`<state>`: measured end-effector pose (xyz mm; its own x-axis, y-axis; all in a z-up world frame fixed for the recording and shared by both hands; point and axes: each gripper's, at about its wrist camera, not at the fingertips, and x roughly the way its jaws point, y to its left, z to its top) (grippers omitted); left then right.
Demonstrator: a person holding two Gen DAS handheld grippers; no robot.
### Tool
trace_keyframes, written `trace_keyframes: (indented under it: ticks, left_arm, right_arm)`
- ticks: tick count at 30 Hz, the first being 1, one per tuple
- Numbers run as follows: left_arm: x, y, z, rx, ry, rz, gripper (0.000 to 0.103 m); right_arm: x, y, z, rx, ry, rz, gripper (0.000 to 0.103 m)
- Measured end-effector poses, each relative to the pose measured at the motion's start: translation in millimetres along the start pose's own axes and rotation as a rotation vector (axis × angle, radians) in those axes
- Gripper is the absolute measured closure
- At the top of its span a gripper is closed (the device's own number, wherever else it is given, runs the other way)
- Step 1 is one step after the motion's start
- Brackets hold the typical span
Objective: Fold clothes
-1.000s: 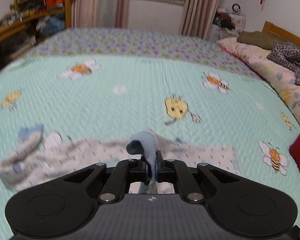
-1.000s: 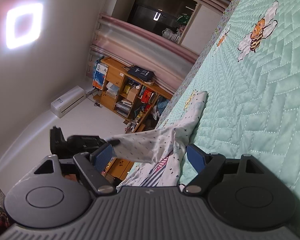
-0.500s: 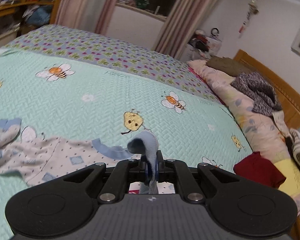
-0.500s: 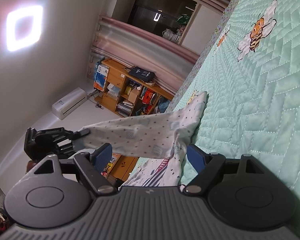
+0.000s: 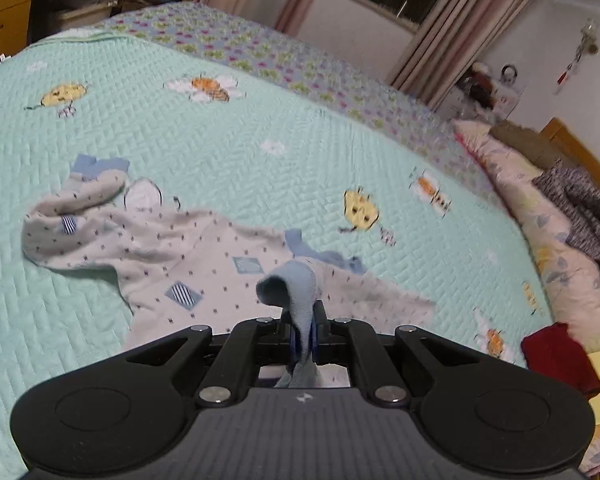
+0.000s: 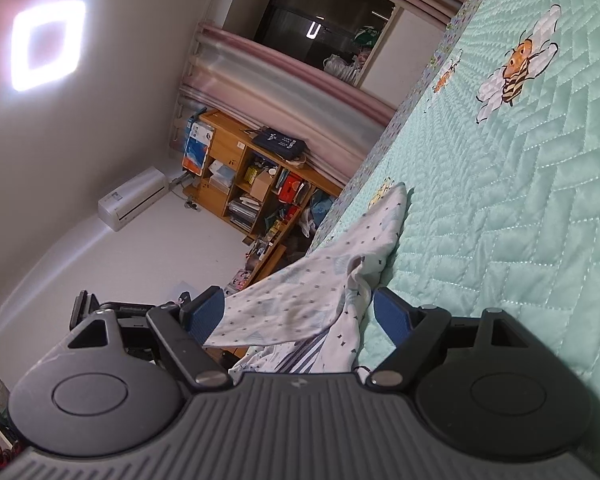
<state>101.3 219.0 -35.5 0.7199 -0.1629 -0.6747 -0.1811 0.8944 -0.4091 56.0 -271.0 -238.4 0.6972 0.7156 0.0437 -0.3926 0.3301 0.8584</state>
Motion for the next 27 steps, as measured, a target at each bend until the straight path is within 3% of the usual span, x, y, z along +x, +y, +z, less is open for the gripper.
trace_keyframes:
  ticks: [3,6,15,20,23,27]
  left_arm:
    - [-8,7,3,-0.003,-0.031,0.021,0.096]
    - [1,16,-2,-0.017,0.005,0.04,0.096]
    - [28,5,-5,0.135,0.038,0.099,0.095]
    - [50,9,-3,0.192,0.072,0.186,0.085]
    - [59,20,-6,0.19,0.092,0.224,0.087]
    - [50,25,-15,0.265,0.059,0.239,0.095]
  right_arm:
    - [0,0,0,0.0,0.0,0.0,0.021]
    - [0,0,0,0.001,-0.001,0.0,0.021]
    - [2,-1,1,0.002,0.0,0.001,0.021]
    - [6,7,0,-0.042,0.024,-0.045,0.021]
    - [14,22,-2,-0.112,0.061,-0.129,0.02]
    - [41,64,-12,-0.378,0.148,-0.373,0.015]
